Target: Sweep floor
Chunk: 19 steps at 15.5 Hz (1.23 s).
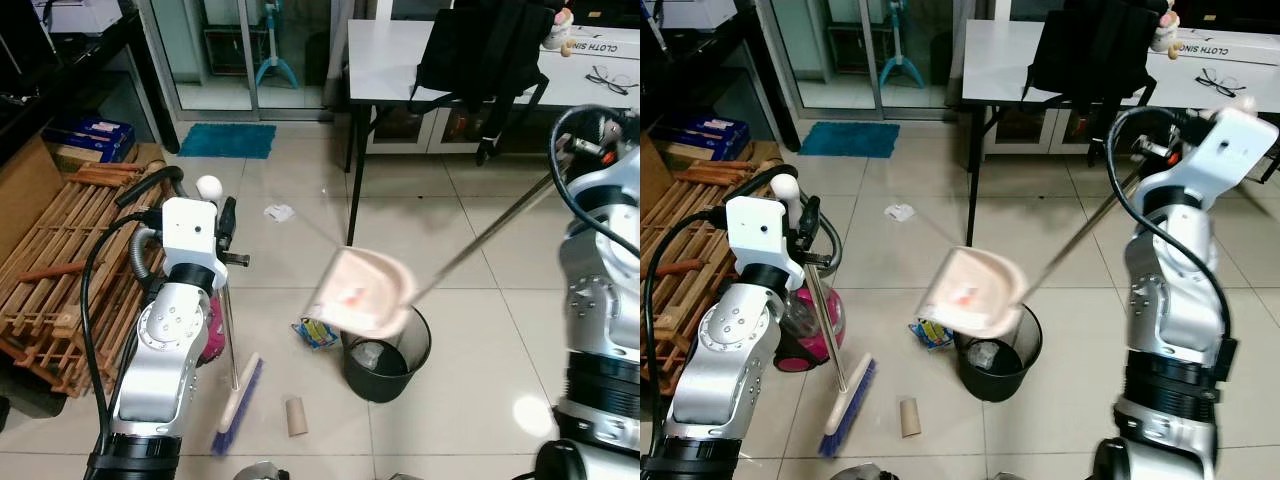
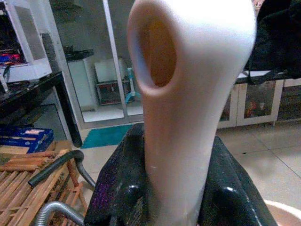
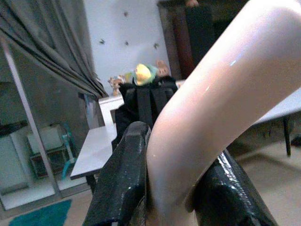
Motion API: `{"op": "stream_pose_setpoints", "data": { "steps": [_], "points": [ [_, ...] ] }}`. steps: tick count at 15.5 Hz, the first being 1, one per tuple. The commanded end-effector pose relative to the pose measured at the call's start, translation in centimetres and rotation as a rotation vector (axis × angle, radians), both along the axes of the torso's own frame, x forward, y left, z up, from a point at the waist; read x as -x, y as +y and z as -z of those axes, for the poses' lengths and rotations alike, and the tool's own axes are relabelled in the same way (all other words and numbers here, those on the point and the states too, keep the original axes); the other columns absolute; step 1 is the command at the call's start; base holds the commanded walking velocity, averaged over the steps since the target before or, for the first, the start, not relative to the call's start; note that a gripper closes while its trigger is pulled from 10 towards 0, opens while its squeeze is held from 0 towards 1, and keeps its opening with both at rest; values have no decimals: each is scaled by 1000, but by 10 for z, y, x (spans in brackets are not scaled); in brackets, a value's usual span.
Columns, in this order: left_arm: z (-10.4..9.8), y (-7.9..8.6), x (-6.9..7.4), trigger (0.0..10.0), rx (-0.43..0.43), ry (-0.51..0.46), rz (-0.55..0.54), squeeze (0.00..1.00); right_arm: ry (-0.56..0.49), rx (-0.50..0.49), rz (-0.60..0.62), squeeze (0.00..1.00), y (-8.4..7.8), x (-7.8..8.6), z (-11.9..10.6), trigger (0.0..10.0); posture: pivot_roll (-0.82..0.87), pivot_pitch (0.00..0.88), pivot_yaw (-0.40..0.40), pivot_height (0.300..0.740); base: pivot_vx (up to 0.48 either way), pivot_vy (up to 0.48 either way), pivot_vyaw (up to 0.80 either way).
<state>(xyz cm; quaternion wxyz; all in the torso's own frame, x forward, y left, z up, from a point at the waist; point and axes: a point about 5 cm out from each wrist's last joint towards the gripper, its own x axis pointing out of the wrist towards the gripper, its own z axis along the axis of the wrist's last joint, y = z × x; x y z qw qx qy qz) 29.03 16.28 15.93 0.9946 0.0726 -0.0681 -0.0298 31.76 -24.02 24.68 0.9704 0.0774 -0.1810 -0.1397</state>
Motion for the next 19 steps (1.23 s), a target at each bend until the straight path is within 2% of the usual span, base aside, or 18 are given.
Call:
{"op": "stream_pose_setpoints", "data": {
  "steps": [1, 3, 4, 5, 7, 8, 10, 12, 13, 14, 15, 16, 17, 18, 19],
  "points": [
    [-5, -2, 0, 10000, -21, -20, 15, 0, -86, 73, -9, 0, 2, 8, -17, 10000, -33, 38, 29, 740, 0, 0, 0],
    [-5, -3, 0, 10000, -25, -17, 22, 0, -99, 163, -32, 0, 4, 10, -23, 10000, -35, 32, 30, 740, 0, 0, 0],
    [-4, -4, 0, 10000, -29, -16, 28, 0, -118, 266, -83, 0, 15, 12, -27, 10000, -34, 27, 30, 740, 0, 0, 0],
    [-5, -4, 0, 10000, -30, -17, 29, 0, -127, 314, -106, 0, 22, 12, -28, 10000, -33, 27, 29, 740, 0, 0, 0],
    [-5, -4, 0, 10000, -34, -19, 30, 0, -190, 503, -214, 0, 50, 16, -28, 10000, -31, 24, 29, 740, 0, 0, 0],
    [-5, -4, 0, 10000, -36, -20, 31, 0, -212, 561, -260, 0, 61, 19, -25, 10000, -31, 25, 29, 740, 0, 0, 0],
    [-5, -5, 0, 10000, -43, -19, 33, 0, -232, 699, -428, 0, 95, 31, -4, 10000, -31, 31, 27, 740, 0, 0, 0],
    [-4, -6, 1, 10000, -46, -16, 35, 0, -238, 793, -538, 0, 111, 37, 6, 10000, -31, 37, 26, 740, 0, 0, 0],
    [-3, -6, 1, 10000, -48, -13, 37, 0, -212, 879, -615, 0, 119, 40, 15, 10000, -33, 40, 25, 740, 0, 0, 0],
    [-3, -6, 1, 10000, -48, -12, 38, 0, -212, 889, -619, 0, 119, 41, 17, 10000, -33, 41, 25, 740, 0, 0, 0],
    [-3, -7, 1, 10000, -47, -11, 40, 0, -220, 850, -604, 0, 117, 40, 16, 10000, -34, 42, 25, 740, 0, 0, 0],
    [-3, -7, 1, 10000, -43, -8, 42, 0, -224, 857, -596, 0, 115, 39, 14, 10000, -36, 44, 26, 740, 0, 0, 0],
    [-1, -9, 1, 10000, -45, 2, 56, 0, -224, 896, -532, 0, 109, 36, 10, 10000, -37, 44, 25, 740, 0, 0, 0],
    [0, -10, 2, 10000, -46, 7, 66, 0, -227, 900, -382, 0, 93, 30, -2, 10000, -38, 44, 25, 740, 0, 0, 0],
    [-1, -12, 2, 10000, -39, -3, 78, 0, -264, 837, -213, 0, 72, 26, -23, 10000, -39, 44, 24, 740, 0, 0, 0]
  ]
}}
